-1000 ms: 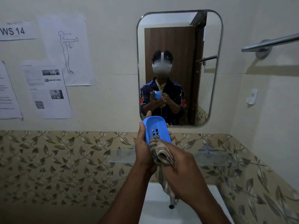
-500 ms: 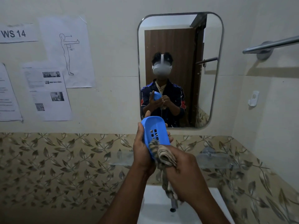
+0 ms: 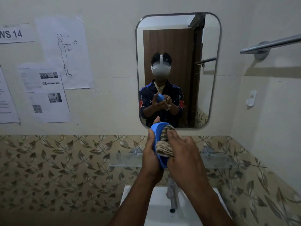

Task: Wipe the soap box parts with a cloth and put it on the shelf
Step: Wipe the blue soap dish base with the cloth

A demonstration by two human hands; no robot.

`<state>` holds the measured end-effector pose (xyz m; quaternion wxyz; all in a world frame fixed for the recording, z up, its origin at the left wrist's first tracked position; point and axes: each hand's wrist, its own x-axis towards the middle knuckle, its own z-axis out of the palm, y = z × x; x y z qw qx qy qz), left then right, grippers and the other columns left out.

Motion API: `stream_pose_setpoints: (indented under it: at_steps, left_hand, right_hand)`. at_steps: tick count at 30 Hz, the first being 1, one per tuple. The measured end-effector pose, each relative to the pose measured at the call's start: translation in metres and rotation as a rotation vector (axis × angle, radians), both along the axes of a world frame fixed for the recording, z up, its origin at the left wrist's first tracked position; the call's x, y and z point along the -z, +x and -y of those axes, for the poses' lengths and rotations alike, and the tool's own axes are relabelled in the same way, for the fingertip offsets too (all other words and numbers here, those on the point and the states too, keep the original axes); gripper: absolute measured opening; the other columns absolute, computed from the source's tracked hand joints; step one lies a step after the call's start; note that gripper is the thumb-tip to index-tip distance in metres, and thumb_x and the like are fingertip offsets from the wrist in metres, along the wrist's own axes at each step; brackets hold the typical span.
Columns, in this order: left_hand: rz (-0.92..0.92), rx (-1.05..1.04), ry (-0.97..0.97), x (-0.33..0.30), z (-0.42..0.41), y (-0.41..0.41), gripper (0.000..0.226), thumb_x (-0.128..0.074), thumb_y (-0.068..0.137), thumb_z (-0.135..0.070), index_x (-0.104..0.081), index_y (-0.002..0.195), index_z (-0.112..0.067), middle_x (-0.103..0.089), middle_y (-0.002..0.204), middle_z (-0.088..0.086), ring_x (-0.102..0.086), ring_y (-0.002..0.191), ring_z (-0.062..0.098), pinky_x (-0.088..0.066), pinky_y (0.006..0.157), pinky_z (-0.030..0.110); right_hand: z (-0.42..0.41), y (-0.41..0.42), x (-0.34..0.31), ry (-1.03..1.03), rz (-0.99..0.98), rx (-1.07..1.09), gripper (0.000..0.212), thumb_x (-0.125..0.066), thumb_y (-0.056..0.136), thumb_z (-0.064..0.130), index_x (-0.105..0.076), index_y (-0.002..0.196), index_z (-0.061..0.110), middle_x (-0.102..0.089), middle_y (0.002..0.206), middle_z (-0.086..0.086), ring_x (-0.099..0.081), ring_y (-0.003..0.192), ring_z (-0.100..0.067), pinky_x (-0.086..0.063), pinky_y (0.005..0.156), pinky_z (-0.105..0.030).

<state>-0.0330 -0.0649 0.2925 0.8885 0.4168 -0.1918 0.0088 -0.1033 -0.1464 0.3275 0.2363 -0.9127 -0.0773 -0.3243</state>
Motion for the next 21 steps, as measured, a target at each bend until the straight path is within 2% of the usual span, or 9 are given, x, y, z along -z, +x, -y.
stream_pose_setpoints:
  at_steps: [2,5,7,10,12,14,17,19,21]
  left_hand:
    - [0.008,-0.027,-0.018,0.002,-0.003,0.002,0.051,-0.034,0.097,-0.048,-0.050,0.143,-0.031,-0.073,0.119,0.007,-0.070,0.099,0.024,-0.060,0.080,0.035]
    - [0.031,-0.037,-0.065,-0.002,-0.010,0.007,0.049,-0.028,0.100,-0.045,-0.046,0.143,-0.032,-0.078,0.106,-0.002,-0.074,0.080,0.022,-0.062,0.070,0.038]
    - [0.031,-0.041,-0.077,-0.005,-0.008,0.006,0.052,-0.030,0.098,-0.045,-0.043,0.146,-0.030,-0.078,0.104,-0.003,-0.073,0.077,0.020,-0.062,0.069,0.036]
    - [0.009,-0.056,-0.062,-0.005,0.001,-0.001,0.051,-0.032,0.099,-0.044,-0.047,0.145,-0.027,-0.072,0.121,0.009,-0.070,0.101,0.022,-0.059,0.080,0.033]
    - [0.002,-0.059,-0.044,-0.005,0.002,-0.004,0.051,-0.037,0.095,-0.046,-0.055,0.140,-0.029,-0.066,0.131,0.014,-0.065,0.111,0.026,-0.057,0.087,0.034]
    - [0.002,-0.060,-0.052,-0.006,-0.001,-0.001,0.049,-0.036,0.094,-0.046,-0.062,0.133,-0.031,-0.073,0.120,0.006,-0.069,0.102,0.024,-0.059,0.082,0.036]
    - [0.013,-0.060,-0.085,-0.009,-0.009,0.006,0.049,-0.028,0.099,-0.044,-0.048,0.141,-0.030,-0.078,0.103,-0.003,-0.073,0.079,0.019,-0.062,0.070,0.036]
    - [-0.012,-0.072,-0.081,-0.012,-0.007,0.003,0.052,-0.030,0.098,-0.045,-0.046,0.144,-0.027,-0.077,0.106,0.001,-0.073,0.083,0.021,-0.062,0.073,0.037]
    - [-0.010,-0.058,-0.056,-0.009,-0.002,-0.002,0.052,-0.034,0.097,-0.044,-0.050,0.143,-0.025,-0.072,0.120,0.009,-0.071,0.099,0.024,-0.060,0.082,0.036]
  right_hand:
    - [0.002,-0.003,0.003,0.059,-0.072,-0.044,0.066,-0.054,0.094,0.011,-0.029,0.152,0.032,-0.055,0.131,0.002,-0.053,0.103,-0.014,-0.052,0.092,-0.028]
    - [0.006,-0.013,0.011,0.115,-0.149,-0.118,0.048,-0.053,0.094,0.015,-0.051,0.137,0.035,-0.069,0.108,0.006,-0.063,0.092,-0.006,-0.054,0.084,-0.022]
    - [0.009,-0.014,0.004,0.173,-0.182,-0.145,0.043,-0.053,0.094,0.016,-0.054,0.132,0.036,-0.069,0.098,0.006,-0.064,0.084,-0.004,-0.055,0.078,-0.022]
    - [0.010,-0.004,-0.008,0.232,-0.124,-0.144,0.061,-0.053,0.095,0.015,-0.034,0.149,0.037,-0.066,0.105,0.004,-0.062,0.096,-0.010,-0.055,0.086,-0.030]
    - [0.008,-0.002,-0.013,0.235,-0.096,-0.139,0.065,-0.053,0.095,0.013,-0.027,0.151,0.034,-0.065,0.108,0.003,-0.060,0.097,-0.010,-0.054,0.084,-0.024]
    - [0.011,-0.004,-0.011,0.216,-0.134,-0.143,0.056,-0.053,0.095,0.013,-0.041,0.145,0.036,-0.066,0.097,0.007,-0.061,0.082,-0.004,-0.048,0.069,-0.012]
    - [0.014,-0.011,-0.008,0.115,-0.209,-0.153,0.028,-0.052,0.092,0.014,-0.068,0.110,0.028,-0.066,0.076,0.004,-0.061,0.067,-0.006,-0.044,0.055,-0.014]
    - [0.012,-0.008,-0.010,0.118,-0.139,-0.162,0.033,-0.053,0.092,0.015,-0.064,0.119,0.031,-0.066,0.082,0.007,-0.061,0.072,-0.004,-0.045,0.060,-0.013]
    - [0.010,0.000,-0.013,0.088,-0.035,-0.114,0.051,-0.054,0.095,0.018,-0.044,0.144,0.032,-0.059,0.096,0.006,-0.054,0.085,-0.007,-0.043,0.072,-0.014]
